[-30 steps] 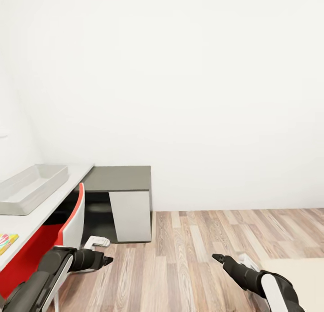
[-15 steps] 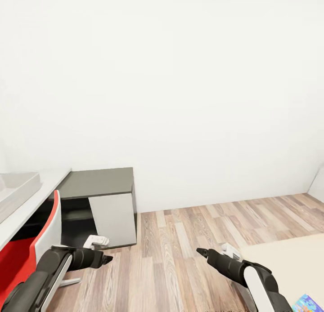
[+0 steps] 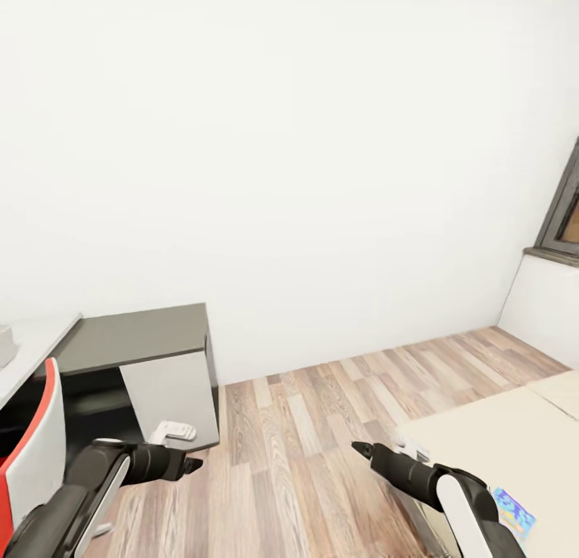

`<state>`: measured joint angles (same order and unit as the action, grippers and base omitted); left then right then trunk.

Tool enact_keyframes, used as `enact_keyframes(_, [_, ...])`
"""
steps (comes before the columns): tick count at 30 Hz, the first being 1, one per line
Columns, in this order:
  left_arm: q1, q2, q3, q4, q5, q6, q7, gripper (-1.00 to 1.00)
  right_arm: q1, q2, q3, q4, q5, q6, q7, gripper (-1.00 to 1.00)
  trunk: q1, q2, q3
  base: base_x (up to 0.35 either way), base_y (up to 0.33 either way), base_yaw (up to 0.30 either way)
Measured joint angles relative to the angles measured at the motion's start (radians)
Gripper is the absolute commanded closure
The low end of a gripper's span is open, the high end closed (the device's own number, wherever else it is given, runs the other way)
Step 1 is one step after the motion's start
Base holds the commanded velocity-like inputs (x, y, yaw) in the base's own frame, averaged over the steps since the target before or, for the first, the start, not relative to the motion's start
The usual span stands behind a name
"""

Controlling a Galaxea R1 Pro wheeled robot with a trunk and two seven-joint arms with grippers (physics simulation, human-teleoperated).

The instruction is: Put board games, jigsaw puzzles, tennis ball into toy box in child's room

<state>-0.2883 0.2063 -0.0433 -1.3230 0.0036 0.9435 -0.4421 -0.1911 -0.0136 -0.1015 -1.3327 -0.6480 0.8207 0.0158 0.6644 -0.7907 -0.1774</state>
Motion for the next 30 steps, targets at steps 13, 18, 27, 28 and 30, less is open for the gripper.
enact_keyframes(13, [0.001, 0.004, 0.014, -0.011, 0.003, 0.001, -0.003, -1.0, 0.0, -0.001, -0.005, -0.043, -0.001, 0.002, -0.001, -1.0, 0.0, 0.0, -0.009, 0.0, 0.012, -0.263])
enact_keyframes(18, [0.001, 0.009, 0.016, -0.014, 0.004, 0.004, -0.014, -1.0, 0.0, -0.001, -0.01, -0.051, -0.002, 0.004, -0.002, -1.0, 0.0, 0.0, -0.014, 0.0, 0.001, -0.233])
enact_keyframes(27, [0.001, 0.011, 0.008, -0.014, 0.001, 0.006, -0.024, -1.0, 0.0, -0.002, -0.045, -0.067, -0.002, 0.013, -0.001, -1.0, 0.0, 0.0, -0.024, 0.0, 0.0, -0.217])
enact_keyframes(28, [0.002, 0.011, 0.007, -0.014, 0.001, 0.005, -0.024, -1.0, 0.0, -0.002, -0.052, -0.068, -0.003, 0.014, -0.001, -1.0, 0.0, 0.0, -0.025, 0.0, 0.0, -0.196])
enact_keyframes(30, [0.002, 0.01, 0.006, -0.014, 0.001, 0.004, -0.025, -1.0, 0.0, -0.002, -0.063, -0.07, -0.003, 0.017, -0.001, -1.0, 0.0, 0.0, -0.028, 0.0, 0.0, -0.191])
